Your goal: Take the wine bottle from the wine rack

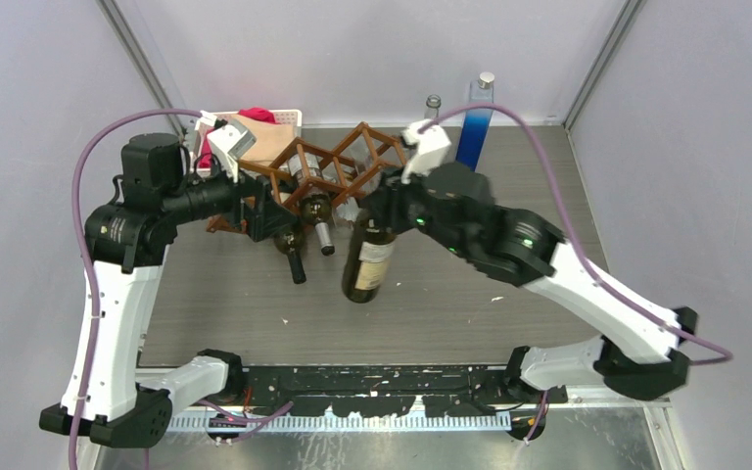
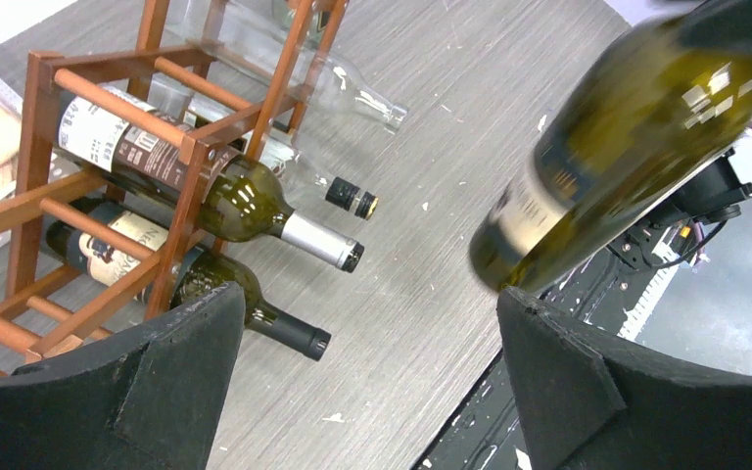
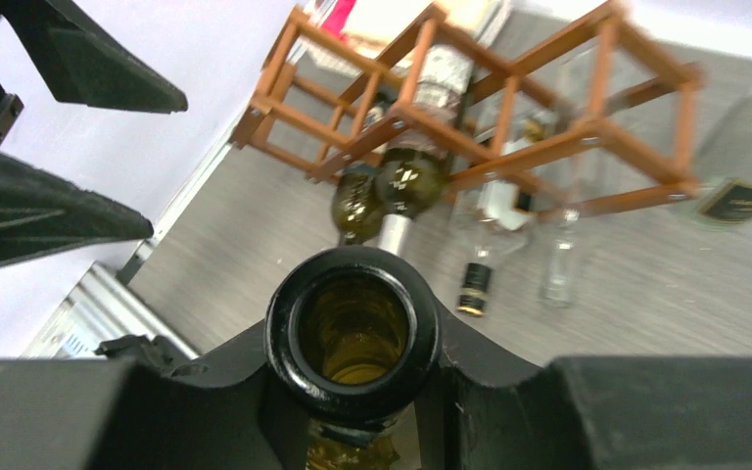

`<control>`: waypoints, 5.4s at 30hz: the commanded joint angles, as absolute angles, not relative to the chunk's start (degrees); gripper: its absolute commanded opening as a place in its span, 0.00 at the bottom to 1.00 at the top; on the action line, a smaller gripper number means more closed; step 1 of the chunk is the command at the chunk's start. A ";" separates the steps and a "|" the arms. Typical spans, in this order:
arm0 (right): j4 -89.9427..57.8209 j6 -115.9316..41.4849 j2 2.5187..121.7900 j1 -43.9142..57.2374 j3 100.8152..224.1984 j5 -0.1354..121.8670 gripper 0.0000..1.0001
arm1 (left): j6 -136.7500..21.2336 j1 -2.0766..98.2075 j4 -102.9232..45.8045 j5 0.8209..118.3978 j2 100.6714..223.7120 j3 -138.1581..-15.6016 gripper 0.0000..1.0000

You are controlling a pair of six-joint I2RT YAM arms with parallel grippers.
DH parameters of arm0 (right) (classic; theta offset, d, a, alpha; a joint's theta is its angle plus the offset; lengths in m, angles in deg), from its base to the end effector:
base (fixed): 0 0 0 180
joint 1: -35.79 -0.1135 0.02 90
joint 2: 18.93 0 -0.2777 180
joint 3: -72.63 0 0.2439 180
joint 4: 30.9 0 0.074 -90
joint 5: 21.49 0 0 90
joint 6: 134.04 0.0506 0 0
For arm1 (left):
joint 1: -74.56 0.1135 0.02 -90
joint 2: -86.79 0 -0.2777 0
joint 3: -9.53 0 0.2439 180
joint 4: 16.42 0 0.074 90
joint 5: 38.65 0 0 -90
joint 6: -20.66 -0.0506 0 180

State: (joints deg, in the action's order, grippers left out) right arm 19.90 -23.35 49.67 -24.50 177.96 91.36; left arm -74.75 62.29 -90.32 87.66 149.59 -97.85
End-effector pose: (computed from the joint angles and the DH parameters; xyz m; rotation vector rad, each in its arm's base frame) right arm 0.1316 0.1910 0.4886 -0.3468 1.8111 0.6429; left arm 0.1567 -0.0647 0.4755 0.6921 1.9325 -0.7304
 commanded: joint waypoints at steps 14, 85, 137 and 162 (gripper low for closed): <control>1.19 -40.93 44.79 -5.35 169.17 111.64 0.01 | -79.80 62.18 -89.29 82.81 149.62 -96.17 1.00; -27.41 -38.10 65.27 18.67 160.87 94.23 0.99 | -84.15 62.17 -89.83 82.78 149.72 -95.94 1.00; 12.82 -11.55 78.98 -17.84 181.93 82.07 1.00 | -95.47 65.86 -99.64 70.92 149.44 -93.87 0.99; 6.84 -8.55 88.60 -15.21 183.10 77.43 0.97 | -98.05 65.86 -103.52 69.88 150.13 -95.39 1.00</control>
State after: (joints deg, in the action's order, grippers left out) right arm 11.35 -9.60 89.25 -15.17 183.34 77.79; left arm -96.95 65.59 -104.64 69.00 151.60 -96.37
